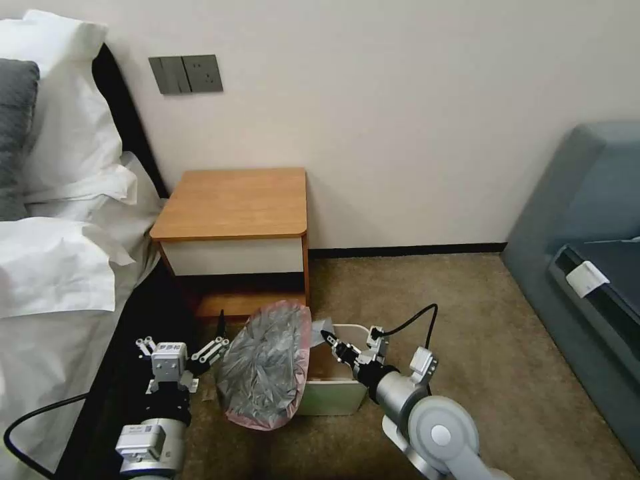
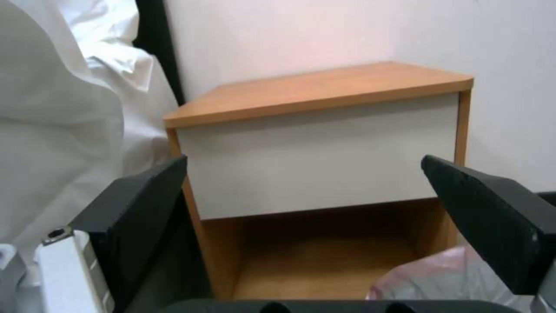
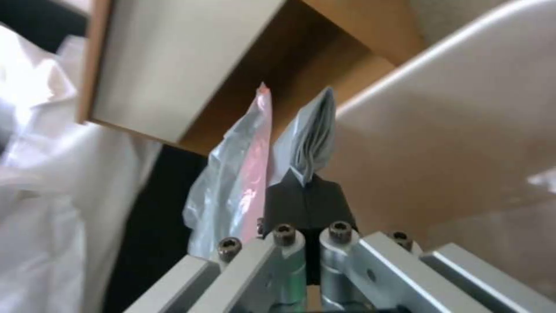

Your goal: Pick up the garbage bag from the table and place it over the trash can.

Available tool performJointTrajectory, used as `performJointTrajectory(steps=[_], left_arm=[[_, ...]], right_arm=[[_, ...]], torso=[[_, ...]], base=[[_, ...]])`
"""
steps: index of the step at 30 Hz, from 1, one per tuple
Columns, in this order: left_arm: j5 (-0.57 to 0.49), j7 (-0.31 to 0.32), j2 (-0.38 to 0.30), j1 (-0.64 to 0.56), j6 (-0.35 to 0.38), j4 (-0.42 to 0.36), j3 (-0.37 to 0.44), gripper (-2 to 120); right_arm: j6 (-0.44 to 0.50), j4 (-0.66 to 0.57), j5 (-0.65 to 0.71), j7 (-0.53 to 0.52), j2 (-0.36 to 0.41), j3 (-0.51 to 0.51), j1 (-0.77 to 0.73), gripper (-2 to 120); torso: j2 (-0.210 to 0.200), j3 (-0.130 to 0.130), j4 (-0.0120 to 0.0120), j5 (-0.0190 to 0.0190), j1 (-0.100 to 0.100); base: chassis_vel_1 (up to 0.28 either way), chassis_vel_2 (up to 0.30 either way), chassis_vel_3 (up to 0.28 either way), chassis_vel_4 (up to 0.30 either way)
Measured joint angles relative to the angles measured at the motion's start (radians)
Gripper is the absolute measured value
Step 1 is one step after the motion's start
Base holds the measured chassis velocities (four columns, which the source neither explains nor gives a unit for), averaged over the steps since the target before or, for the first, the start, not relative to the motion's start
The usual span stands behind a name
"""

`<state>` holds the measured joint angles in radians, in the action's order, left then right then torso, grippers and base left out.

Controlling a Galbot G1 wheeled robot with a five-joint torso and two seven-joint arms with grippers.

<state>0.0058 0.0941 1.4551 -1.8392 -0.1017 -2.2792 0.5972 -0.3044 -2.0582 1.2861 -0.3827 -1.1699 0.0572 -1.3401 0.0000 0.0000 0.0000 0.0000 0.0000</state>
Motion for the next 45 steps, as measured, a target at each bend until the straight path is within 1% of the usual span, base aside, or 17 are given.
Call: performJointTrajectory(steps=[3, 7, 10, 11, 13, 15, 19, 21, 22, 26, 29, 32, 35, 38, 41, 42, 45], left_arm=[[-0.003, 0.000, 0.002, 0.005, -0.008, 0.007, 0.000, 100], [-0.004, 0.000, 0.004, 0.009, -0.018, 0.018, 0.000, 100], [-0.003, -0.002, 0.009, 0.015, -0.026, 0.033, -0.002, 100], [-0.003, -0.002, 0.009, 0.015, -0.026, 0.033, -0.002, 100], [0.009, -0.002, 0.015, 0.022, -0.036, 0.046, -0.003, 100], [0.012, -0.003, 0.017, 0.024, -0.038, 0.048, -0.003, 100], [0.012, -0.004, 0.019, 0.028, -0.038, 0.055, -0.003, 100], [0.011, -0.005, 0.018, 0.032, -0.037, 0.062, -0.003, 100], [0.011, -0.005, 0.018, 0.032, -0.037, 0.062, -0.003, 100], [-0.013, -0.009, 0.011, 0.034, -0.011, 0.066, -0.013, 100], [-0.044, -0.009, 0.001, 0.031, 0.027, 0.059, -0.033, 100], [-0.082, -0.004, -0.012, 0.027, 0.105, 0.044, -0.103, 100], [-0.090, 0.005, -0.016, 0.029, 0.135, 0.047, -0.135, 99], [-0.091, 0.037, -0.020, 0.038, 0.173, 0.059, -0.160, 95], [-0.082, 0.101, -0.021, 0.065, 0.213, 0.077, -0.179, 91], [-0.082, 0.101, -0.021, 0.065, 0.213, 0.077, -0.179, 91], [-0.088, 0.145, -0.025, 0.093, 0.249, 0.090, -0.189, 76]], right_arm=[[-0.023, -0.016, 0.000, -0.028, 0.009, 0.007, -0.001, 17], [-0.047, -0.033, 0.014, -0.065, 0.020, 0.013, 0.002, 26], [-0.069, -0.064, 0.057, -0.137, 0.043, 0.017, 0.020, 41], [-0.069, -0.064, 0.057, -0.137, 0.043, 0.017, 0.020, 41], [-0.074, -0.084, 0.081, -0.187, 0.062, 0.019, 0.030, 53], [-0.074, -0.093, 0.091, -0.207, 0.070, 0.023, 0.032, 58], [-0.079, -0.131, 0.129, -0.235, 0.095, 0.066, 0.028, 72], [-0.085, -0.157, 0.151, -0.235, 0.106, 0.108, 0.016, 82], [-0.085, -0.157, 0.151, -0.235, 0.106, 0.108, 0.016, 82], [-0.102, -0.199, 0.173, -0.217, 0.111, 0.193, -0.009, 97], [-0.115, -0.213, 0.164, -0.183, 0.111, 0.245, -0.025, 100], [-0.123, -0.223, 0.143, -0.146, 0.107, 0.308, -0.048, 100], [-0.124, -0.226, 0.136, -0.139, 0.100, 0.333, -0.062, 100], [-0.124, -0.230, 0.127, -0.130, 0.092, 0.353, -0.088, 100], [-0.124, -0.250, 0.120, -0.128, 0.079, 0.367, -0.123, 100], [-0.124, -0.250, 0.120, -0.128, 0.079, 0.367, -0.123, 100], [-0.124, -0.274, 0.114, -0.132, 0.066, 0.372, -0.150, 100]], torso=[[0.000, 0.000, 0.0000, 0.0000, 0.000], [0.000, 0.000, 0.0000, 0.0001, 0.000], [0.000, 0.000, 0.0000, 0.0001, 0.000], [0.000, 0.000, 0.0000, 0.0001, 0.000], [0.000, 0.000, 0.0000, 0.0000, 0.000], [0.000, 0.000, 0.0000, 0.0000, 0.000], [0.000, 0.000, 0.0000, 0.0001, 0.000], [0.000, 0.000, 0.0000, 0.0000, 0.000], [0.000, 0.000, 0.0000, 0.0000, 0.000], [0.000, 0.000, 0.0000, 0.0000, 0.000], [0.000, 0.000, 0.0000, 0.0001, 0.000], [0.000, 0.000, -0.0001, 0.0002, 0.000], [0.000, 0.000, -0.0001, 0.0001, 0.000], [0.000, 0.000, 0.0000, 0.0001, 0.000], [0.000, 0.000, -0.0001, 0.0001, 0.000], [0.000, 0.000, -0.0001, 0.0001, 0.000], [0.000, 0.000, -0.0001, -0.0001, 0.000]], base=[[0.000, 0.000, 0.000, 0.000], [0.000, 0.000, 0.000, 0.000], [0.000, 0.000, 0.000, 0.000], [0.000, 0.000, 0.000, 0.000], [0.000, 0.000, 0.000, 0.000], [0.000, 0.000, 0.000, 0.000], [0.000, 0.000, 0.000, 0.000], [0.000, 0.000, 0.000, 0.000], [0.000, 0.000, 0.000, 0.000], [0.000, 0.000, 0.000, 0.000], [0.000, 0.000, 0.000, 0.000], [0.000, 0.000, 0.000, 0.000], [0.000, 0.000, 0.000, 0.000], [0.000, 0.000, 0.000, 0.000], [0.000, 0.000, 0.000, 0.000], [0.000, 0.000, 0.000, 0.000], [0.000, 0.000, 0.000, 0.000]])
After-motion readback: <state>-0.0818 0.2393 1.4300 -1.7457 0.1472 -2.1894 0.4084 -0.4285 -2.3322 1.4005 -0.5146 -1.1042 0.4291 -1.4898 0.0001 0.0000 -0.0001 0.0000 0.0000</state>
